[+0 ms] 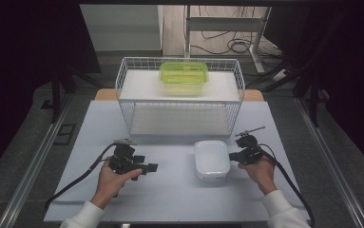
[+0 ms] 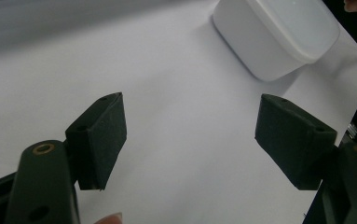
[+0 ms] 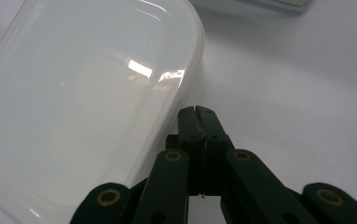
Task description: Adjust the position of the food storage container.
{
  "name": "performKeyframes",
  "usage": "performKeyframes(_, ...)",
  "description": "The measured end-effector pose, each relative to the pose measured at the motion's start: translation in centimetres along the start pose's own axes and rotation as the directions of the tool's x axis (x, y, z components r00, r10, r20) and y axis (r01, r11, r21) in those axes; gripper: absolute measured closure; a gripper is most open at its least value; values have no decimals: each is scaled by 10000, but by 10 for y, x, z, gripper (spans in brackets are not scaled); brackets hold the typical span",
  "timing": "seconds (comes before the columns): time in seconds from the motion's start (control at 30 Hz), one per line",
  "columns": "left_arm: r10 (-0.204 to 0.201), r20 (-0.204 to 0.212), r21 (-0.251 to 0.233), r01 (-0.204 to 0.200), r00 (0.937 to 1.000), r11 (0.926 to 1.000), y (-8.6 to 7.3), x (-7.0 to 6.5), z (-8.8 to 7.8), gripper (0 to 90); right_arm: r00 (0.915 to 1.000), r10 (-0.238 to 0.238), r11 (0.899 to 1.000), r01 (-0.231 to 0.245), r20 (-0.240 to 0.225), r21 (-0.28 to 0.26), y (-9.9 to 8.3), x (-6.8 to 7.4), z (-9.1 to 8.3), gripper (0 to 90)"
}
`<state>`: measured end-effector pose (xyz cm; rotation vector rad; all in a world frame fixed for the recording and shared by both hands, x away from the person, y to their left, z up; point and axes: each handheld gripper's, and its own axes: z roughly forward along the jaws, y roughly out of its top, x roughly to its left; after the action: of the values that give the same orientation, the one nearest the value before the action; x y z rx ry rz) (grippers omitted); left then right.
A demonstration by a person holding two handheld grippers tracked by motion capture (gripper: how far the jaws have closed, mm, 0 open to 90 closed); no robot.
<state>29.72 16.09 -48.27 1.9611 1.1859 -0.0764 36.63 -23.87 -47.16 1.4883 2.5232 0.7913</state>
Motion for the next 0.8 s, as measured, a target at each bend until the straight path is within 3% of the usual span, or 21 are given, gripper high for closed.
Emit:
performKeyframes(0.47,75,-79,-21,-75,9999,10000,0,0,-1,242,9955,-604,9979,620,-729,201,12,47,23,892)
performKeyframes(0.8,55,-77,26,-54,10000,10000,-1,0,1,242,9906,-872,9960,889,-1053,117,14,61,28,892)
